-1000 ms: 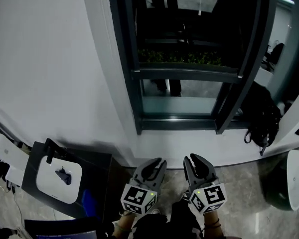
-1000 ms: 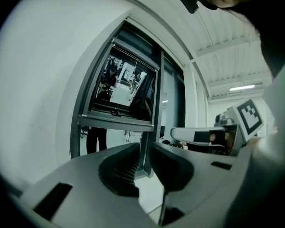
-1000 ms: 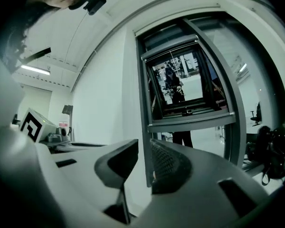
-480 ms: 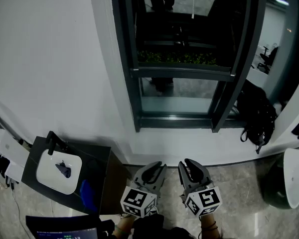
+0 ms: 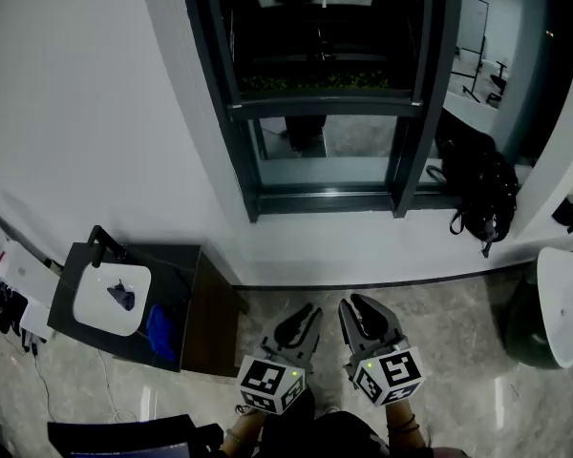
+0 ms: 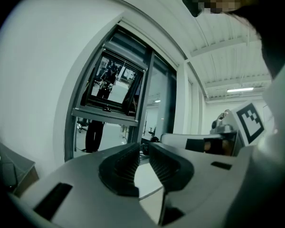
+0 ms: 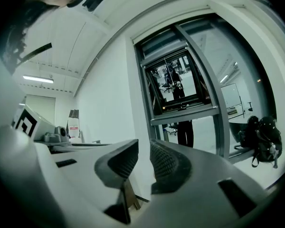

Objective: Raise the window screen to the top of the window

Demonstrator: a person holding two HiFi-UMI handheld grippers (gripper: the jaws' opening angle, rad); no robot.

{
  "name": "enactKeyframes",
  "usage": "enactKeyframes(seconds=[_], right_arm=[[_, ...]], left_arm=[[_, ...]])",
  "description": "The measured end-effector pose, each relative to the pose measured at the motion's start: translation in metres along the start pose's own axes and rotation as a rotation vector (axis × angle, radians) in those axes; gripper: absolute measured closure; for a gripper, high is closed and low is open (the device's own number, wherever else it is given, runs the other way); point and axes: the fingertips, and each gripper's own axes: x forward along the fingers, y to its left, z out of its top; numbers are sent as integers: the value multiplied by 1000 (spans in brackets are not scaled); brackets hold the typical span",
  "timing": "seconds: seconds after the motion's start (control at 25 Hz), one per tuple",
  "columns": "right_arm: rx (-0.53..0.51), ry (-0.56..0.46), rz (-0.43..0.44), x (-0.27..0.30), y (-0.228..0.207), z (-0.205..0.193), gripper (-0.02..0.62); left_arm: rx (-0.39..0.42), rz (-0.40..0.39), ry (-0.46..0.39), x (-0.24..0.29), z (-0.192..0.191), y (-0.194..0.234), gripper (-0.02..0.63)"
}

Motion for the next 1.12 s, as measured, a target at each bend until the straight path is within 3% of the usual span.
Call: enactKeyframes(seconds=[0.4, 1.12], right_arm=[[9, -3, 26, -79, 24, -10, 520], [34, 29, 65, -104, 54, -26, 520]], left_arm=[[-27, 35, -7, -48, -24, -64, 546], [-48, 114, -37, -103, -32, -75, 546]])
